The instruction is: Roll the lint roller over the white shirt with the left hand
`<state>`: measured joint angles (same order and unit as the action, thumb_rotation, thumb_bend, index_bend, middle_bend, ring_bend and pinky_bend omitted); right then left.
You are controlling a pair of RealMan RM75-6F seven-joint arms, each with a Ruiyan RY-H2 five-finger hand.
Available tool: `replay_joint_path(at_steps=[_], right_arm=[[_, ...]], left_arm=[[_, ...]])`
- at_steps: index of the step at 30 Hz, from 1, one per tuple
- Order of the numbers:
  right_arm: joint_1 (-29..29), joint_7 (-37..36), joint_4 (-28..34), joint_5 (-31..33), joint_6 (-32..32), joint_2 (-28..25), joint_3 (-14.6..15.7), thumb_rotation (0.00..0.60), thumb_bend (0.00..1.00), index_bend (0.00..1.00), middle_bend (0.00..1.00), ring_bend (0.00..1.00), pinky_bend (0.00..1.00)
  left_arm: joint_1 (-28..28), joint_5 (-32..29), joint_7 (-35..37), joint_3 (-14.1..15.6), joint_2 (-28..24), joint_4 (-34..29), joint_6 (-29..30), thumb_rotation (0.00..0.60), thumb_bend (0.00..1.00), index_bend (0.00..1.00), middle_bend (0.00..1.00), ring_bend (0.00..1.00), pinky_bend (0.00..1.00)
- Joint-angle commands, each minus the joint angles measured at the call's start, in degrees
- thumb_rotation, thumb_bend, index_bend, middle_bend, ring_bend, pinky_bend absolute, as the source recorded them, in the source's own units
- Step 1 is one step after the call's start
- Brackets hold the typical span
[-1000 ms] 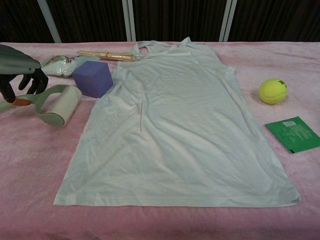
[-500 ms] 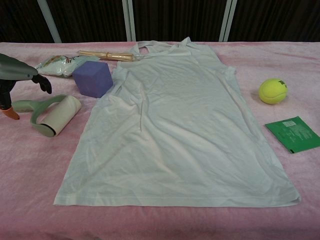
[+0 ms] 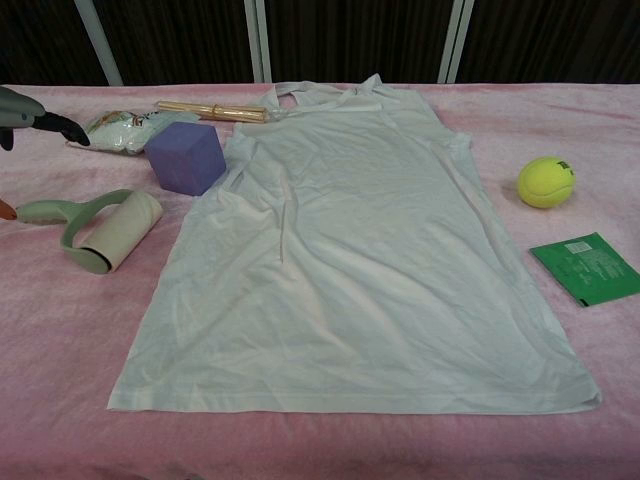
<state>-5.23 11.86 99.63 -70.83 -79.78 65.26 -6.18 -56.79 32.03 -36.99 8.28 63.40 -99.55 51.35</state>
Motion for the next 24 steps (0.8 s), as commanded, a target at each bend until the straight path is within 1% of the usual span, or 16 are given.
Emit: replay_joint_path(at_steps=[1,3,5,9,14,15,18,21,24], right_arm=[[0.0,0.1,-0.1,0.1,0.0,0.0,0.0,0.6,0.26,0.18,0.02,0.15,0.21],[-0.1,0.3,-0.1,0.2,0.0,0.0,-0.1,0.6,0.26,0.18,0.02,0.15,0.21],[-0.1,0.4,-0.2,0.2,-0.1,0.1,-0.1,0.6,0.26,0.18,0.02,0.15,0.21],[-0.1,0.4,-0.3,-0.3,-0.2,0.0,-0.1,0.6,0.26,0.18,0.02,0.15,0.21],[-0.4,-0.5,-1.1,-2.4,0.1,-0.5,0.5,0.6,0.26,0.18,0.02,0.15,0.21],[-0.5,-0.8,-1.4,-3.1,0.2,-0.6,0.7,0.6,0.26,0.18,0.02,0.15,0.21],[-0.5,-0.7,-1.8,-4.4,0.1,-0.6,1.2,0.6,0.26,0.18,0.02,0.15,0.21],[-0.5,-0.6,-2.0,-5.2,0.0,-0.5,1.6,0.6,0.26,0.18,0.02,0.15,0.21],[-0.5,-0.5,-2.1,-5.6,-0.1,-0.5,1.7,0.6,0.26,0.18,0.02,0.15,0.21]], left_arm=[[7.2,14.2,8.0,-0.5,-5.6,-3.6,9.0,0.6,0.13,0.1,0.07,0.0,0.22],[11.1,21.2,12.1,0.1,-7.2,-4.4,13.7,0.6,0.15,0.1,0.08,0.0,0.21],[14.4,26.2,15.2,0.8,-8.4,-4.9,17.7,0.6,0.15,0.1,0.08,0.0,0.19],[22.3,33.7,21.8,3.0,-10.1,-5.1,25.1,0.6,0.17,0.1,0.09,0.0,0.15],[31.0,39.7,27.8,5.5,-9.1,-2.8,31.9,0.6,0.17,0.11,0.08,0.0,0.13],[33.2,41.6,29.9,5.8,-8.3,-1.5,33.8,0.6,0.17,0.11,0.08,0.0,0.13],[37.4,44.7,34.0,5.9,-6.1,2.2,37.2,0.6,0.17,0.13,0.07,0.0,0.12],[40.3,45.8,36.0,5.6,-4.0,5.5,38.8,0.6,0.17,0.16,0.08,0.0,0.1],[41.6,45.5,37.7,4.9,-3.0,7.1,38.2,0.6,0.18,0.17,0.08,0.0,0.08]])
